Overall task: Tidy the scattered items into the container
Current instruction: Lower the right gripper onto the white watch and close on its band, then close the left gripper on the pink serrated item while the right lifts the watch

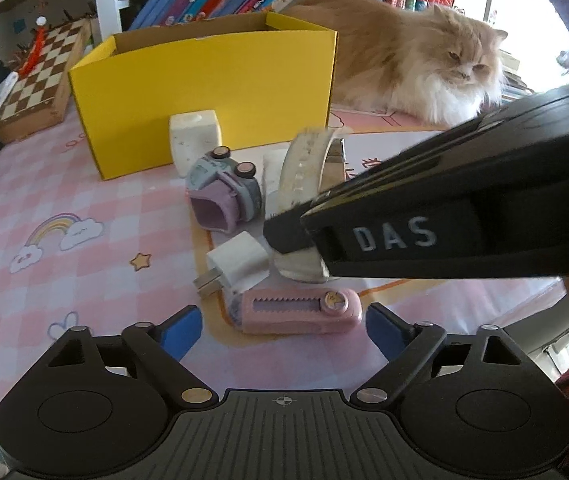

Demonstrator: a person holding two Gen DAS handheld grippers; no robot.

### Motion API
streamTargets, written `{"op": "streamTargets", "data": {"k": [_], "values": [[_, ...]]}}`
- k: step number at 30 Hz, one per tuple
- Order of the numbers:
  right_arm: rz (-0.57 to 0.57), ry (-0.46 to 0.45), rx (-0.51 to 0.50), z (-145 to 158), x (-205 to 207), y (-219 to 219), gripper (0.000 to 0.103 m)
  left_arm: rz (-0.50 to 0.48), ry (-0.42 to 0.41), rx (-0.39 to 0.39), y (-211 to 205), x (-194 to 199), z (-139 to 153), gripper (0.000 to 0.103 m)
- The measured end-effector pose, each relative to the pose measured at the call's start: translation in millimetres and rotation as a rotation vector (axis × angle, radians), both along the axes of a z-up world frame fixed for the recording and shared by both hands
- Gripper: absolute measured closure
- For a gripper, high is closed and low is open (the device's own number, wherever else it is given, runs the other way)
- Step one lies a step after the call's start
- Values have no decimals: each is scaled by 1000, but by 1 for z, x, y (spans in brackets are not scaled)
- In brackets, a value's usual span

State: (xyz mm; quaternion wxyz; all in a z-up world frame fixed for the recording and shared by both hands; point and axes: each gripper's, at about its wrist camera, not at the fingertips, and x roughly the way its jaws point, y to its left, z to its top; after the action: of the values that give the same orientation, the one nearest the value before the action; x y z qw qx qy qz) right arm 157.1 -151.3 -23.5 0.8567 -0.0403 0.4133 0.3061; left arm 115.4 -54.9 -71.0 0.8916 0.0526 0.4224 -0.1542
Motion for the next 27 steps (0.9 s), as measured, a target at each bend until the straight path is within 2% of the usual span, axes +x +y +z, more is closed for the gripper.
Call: {"op": "streamTargets", "data": {"k": [8, 12, 27], "values": [[-86, -10, -34, 1, 5, -19, 96, 2, 12, 3, -5, 9, -5, 17], [-106, -13, -32, 1, 3, -26, 97, -1, 2, 20, -8, 10, -5, 23], [-142, -23, -13, 5, -10, -30, 97, 65, -2, 0, 14, -1, 6, 25]]}}
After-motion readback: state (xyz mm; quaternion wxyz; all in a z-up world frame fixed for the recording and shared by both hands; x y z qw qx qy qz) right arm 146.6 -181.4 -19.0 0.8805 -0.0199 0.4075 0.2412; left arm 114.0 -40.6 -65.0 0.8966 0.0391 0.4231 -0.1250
